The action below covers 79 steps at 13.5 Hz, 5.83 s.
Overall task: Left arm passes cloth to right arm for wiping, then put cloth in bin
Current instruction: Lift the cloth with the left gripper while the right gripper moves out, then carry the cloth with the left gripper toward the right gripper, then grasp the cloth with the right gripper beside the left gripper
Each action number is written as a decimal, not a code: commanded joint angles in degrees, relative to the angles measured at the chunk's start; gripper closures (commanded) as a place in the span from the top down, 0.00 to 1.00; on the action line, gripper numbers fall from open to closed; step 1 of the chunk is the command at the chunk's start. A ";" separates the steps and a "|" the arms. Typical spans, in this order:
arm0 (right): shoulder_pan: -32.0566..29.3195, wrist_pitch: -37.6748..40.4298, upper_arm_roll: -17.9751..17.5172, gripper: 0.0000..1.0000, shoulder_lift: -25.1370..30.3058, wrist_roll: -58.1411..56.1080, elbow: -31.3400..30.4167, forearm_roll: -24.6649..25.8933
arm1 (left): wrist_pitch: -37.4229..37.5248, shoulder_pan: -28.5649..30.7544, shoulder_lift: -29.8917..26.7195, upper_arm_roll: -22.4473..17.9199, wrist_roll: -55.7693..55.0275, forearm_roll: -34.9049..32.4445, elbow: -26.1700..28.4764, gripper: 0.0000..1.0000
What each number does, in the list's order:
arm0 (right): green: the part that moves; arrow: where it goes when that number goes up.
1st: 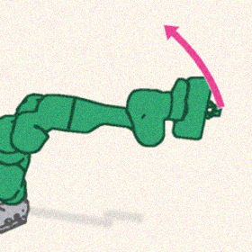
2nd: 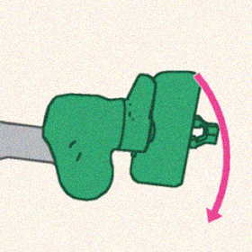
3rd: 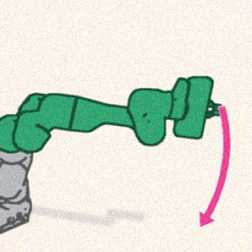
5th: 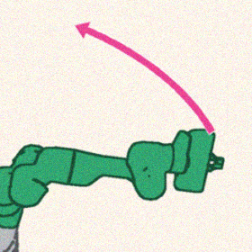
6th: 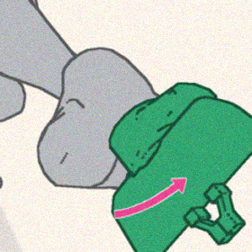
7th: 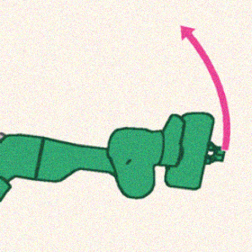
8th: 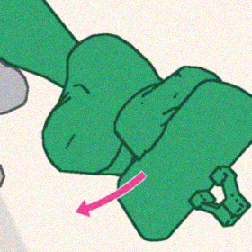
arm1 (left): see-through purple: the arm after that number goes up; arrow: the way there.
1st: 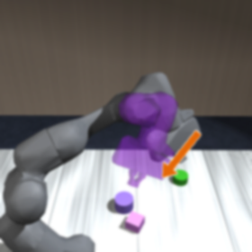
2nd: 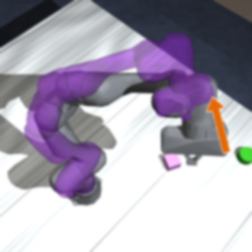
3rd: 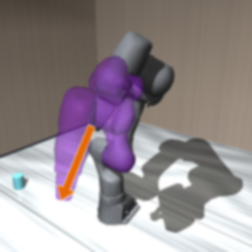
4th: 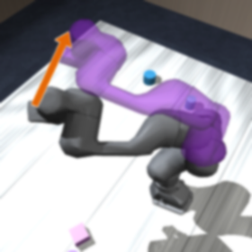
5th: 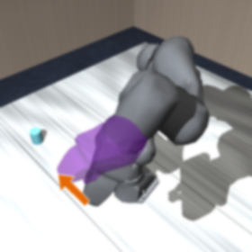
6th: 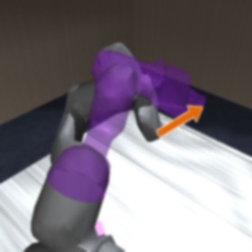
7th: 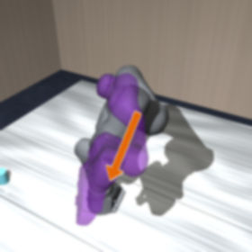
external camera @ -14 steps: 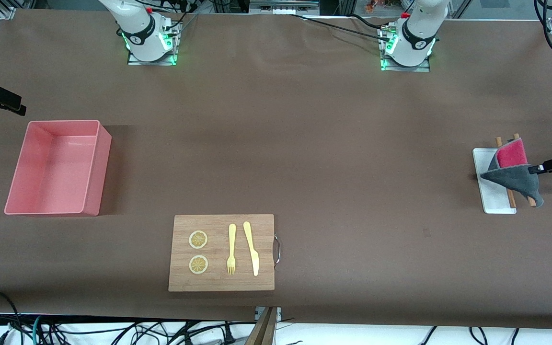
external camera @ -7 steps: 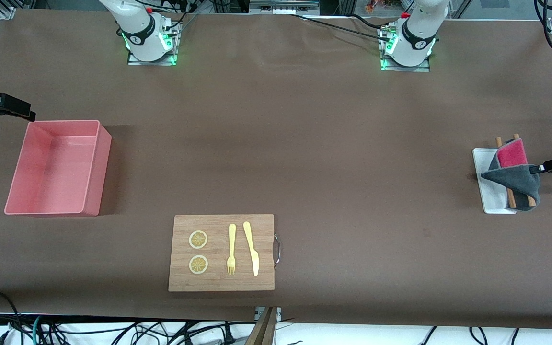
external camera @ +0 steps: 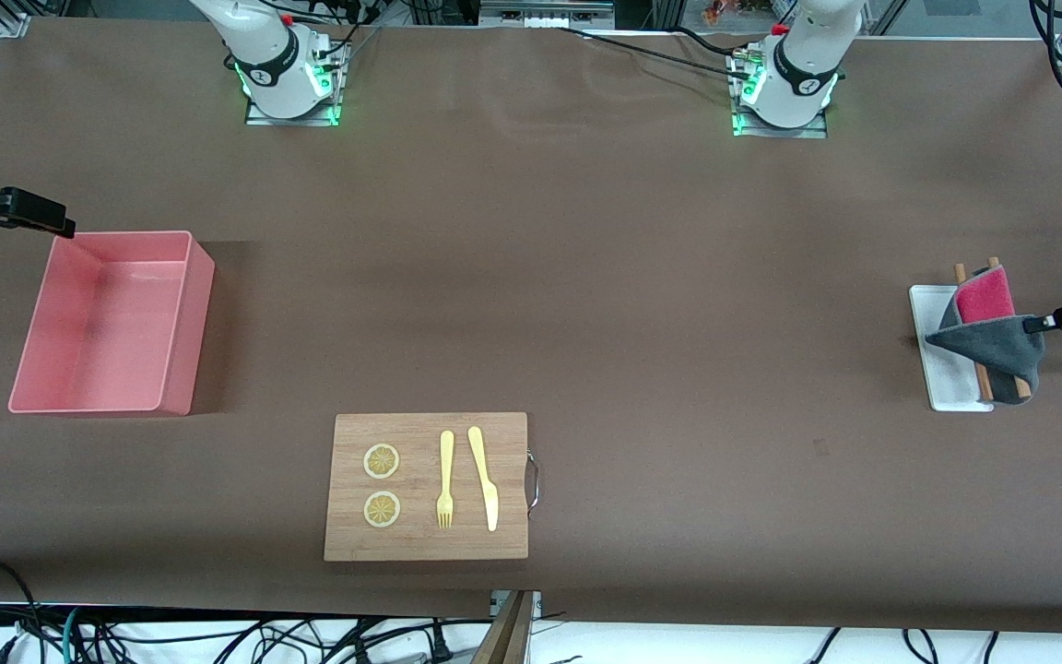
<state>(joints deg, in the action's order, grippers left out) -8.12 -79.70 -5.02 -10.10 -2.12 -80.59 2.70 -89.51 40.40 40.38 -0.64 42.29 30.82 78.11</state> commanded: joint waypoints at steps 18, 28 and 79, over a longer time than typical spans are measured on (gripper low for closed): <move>8.20 -6.43 -0.43 1.00 -5.01 20.90 0.26 -6.48 | 18.77 -48.65 -18.77 0.90 -35.70 -7.74 -8.86 0.00; 19.01 -20.04 -0.52 1.00 -12.56 42.18 0.17 -11.32 | -5.82 -55.52 -13.85 1.43 -79.77 16.36 -8.94 0.00; 37.30 -70.86 -2.98 0.00 -29.44 89.77 0.09 -37.07 | -42.15 -67.39 -6.72 1.87 -122.27 32.46 -8.59 0.00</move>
<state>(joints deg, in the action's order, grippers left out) 28.87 -149.73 -7.75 -38.95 90.59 -80.62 -33.37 -131.38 -26.74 33.43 1.62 -79.74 62.26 70.37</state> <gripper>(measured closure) 0.454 0.978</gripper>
